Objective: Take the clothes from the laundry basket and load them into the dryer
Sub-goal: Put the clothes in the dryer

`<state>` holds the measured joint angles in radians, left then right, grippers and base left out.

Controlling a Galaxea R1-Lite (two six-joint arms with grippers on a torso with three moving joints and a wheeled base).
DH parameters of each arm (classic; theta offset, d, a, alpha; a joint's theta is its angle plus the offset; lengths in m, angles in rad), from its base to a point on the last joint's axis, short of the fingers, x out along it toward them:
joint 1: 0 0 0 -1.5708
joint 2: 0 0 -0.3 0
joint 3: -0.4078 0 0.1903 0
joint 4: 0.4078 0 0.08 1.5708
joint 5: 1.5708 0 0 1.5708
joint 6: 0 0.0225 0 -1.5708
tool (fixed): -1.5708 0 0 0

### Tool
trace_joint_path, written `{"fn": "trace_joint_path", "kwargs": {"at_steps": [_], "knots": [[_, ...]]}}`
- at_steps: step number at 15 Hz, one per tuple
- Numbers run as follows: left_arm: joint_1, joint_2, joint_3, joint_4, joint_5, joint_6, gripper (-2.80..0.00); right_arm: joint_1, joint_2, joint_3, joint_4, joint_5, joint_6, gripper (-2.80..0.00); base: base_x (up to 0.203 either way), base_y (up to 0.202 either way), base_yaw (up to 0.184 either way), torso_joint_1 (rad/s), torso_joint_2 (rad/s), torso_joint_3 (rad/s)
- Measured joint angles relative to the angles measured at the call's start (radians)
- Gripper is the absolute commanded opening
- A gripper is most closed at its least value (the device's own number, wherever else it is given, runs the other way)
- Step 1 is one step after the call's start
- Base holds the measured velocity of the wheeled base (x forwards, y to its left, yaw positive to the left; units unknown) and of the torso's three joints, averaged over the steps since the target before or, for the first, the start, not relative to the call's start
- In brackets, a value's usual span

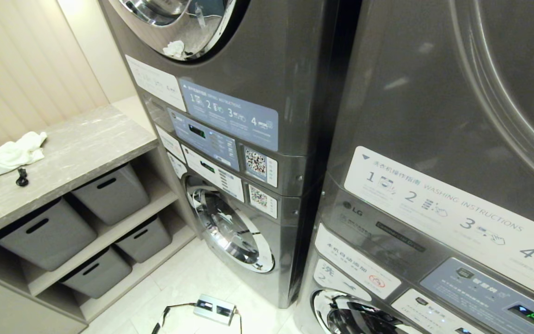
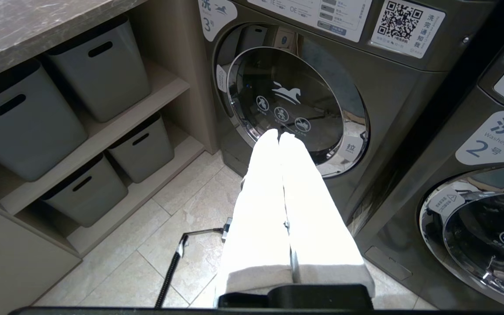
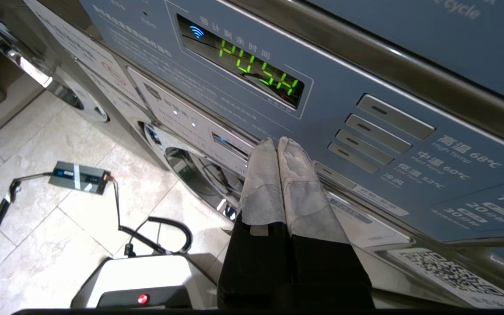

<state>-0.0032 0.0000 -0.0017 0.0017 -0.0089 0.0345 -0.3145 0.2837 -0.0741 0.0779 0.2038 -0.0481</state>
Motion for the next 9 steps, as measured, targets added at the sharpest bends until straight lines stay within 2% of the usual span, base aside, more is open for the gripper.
{"fn": "trace_joint_path", "kwargs": {"at_steps": [4,5,9], "knots": [[0.0,0.0,0.0,-0.001,0.004,0.0,-2.8,0.016,0.067,-0.01,0.015,-0.023,-0.001,-2.8,0.0,0.0,0.0,0.0,0.0,0.0],[0.0,0.0,0.0,-0.001,0.004,-0.001,-2.8,0.056,0.075,-0.01,0.014,-0.016,0.001,-2.8,0.0,0.0,0.0,0.0,0.0,0.0],[0.0,0.0,0.0,-0.001,0.004,-0.002,-2.8,0.302,0.04,-0.007,0.002,-0.002,0.009,-2.8,0.0,0.0,0.0,0.0,0.0,0.0]]}}
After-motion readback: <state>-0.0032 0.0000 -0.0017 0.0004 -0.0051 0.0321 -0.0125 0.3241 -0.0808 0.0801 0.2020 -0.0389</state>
